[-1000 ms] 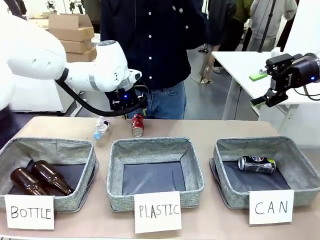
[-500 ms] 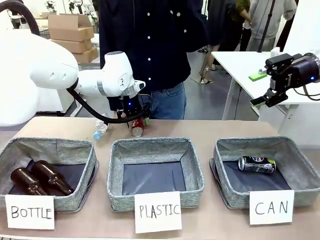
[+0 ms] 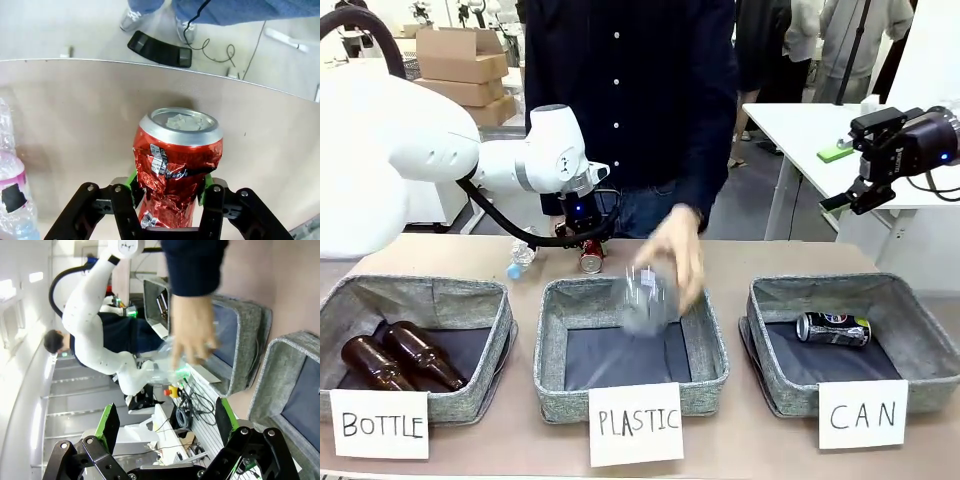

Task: Sort the can waste into the basket.
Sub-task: Pick up the can waste from the table and place it in the right Fabric basket.

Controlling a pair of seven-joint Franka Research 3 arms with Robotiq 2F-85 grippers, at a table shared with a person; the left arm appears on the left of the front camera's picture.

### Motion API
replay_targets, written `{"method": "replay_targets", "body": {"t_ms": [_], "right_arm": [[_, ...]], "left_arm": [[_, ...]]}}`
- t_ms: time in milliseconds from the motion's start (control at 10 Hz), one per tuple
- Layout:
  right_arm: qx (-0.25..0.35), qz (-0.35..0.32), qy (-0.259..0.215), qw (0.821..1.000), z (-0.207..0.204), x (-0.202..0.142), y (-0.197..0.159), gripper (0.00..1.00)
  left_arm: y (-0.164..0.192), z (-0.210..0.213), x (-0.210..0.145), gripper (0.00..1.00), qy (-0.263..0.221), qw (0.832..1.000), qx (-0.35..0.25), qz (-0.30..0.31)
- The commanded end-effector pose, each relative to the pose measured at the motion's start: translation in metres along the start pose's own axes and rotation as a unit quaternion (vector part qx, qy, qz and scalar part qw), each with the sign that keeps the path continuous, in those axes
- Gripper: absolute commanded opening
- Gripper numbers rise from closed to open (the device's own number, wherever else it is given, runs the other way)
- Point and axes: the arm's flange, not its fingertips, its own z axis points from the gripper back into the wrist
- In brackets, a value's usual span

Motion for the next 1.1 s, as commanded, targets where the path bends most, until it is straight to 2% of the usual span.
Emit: {"method": "replay_targets", "body": {"t_ms": [0, 100, 400, 500, 600, 800, 900, 1000], "right_arm": [[-0.002, 0.006, 0.006, 1.000, 0.003, -0.001, 0.001, 1.00], [-0.002, 0.006, 0.006, 1.000, 0.003, -0.001, 0.001, 1.00], [-0.002, 0.006, 0.006, 1.000, 0.003, -0.001, 0.001, 1.00], [-0.002, 0.006, 0.006, 1.000, 0.003, -0.001, 0.001, 1.00], [-0.002, 0.006, 0.006, 1.000, 0.003, -0.001, 0.001, 1.00], [-0.002, 0.006, 0.006, 1.000, 0.003, -0.001, 0.001, 1.00], [-0.002, 0.006, 0.006, 1.000, 0.003, -0.001, 0.001, 1.00], [-0.002, 0.006, 0.006, 1.000, 0.003, -0.001, 0.001, 1.00]], "left_arm": [[0.001, 0.001, 0.004, 0.04, 0.001, 1.000, 0.004, 0.009], [0.002, 0.000, 0.004, 0.00, 0.000, 1.000, 0.004, 0.008], [0.006, 0.007, 0.003, 0.00, -0.003, 1.000, -0.009, 0.014], [0.012, 0.026, -0.007, 0.00, 0.007, 0.999, -0.037, 0.005], [0.027, 0.064, -0.030, 0.00, -0.018, 0.997, -0.080, -0.005], [0.070, 0.147, -0.101, 0.00, -0.100, 0.974, -0.199, -0.050], [0.092, 0.175, -0.156, 0.00, -0.099, 0.952, -0.263, -0.118], [0.107, 0.186, -0.208, 0.00, -0.077, 0.931, -0.303, -0.190]]}}
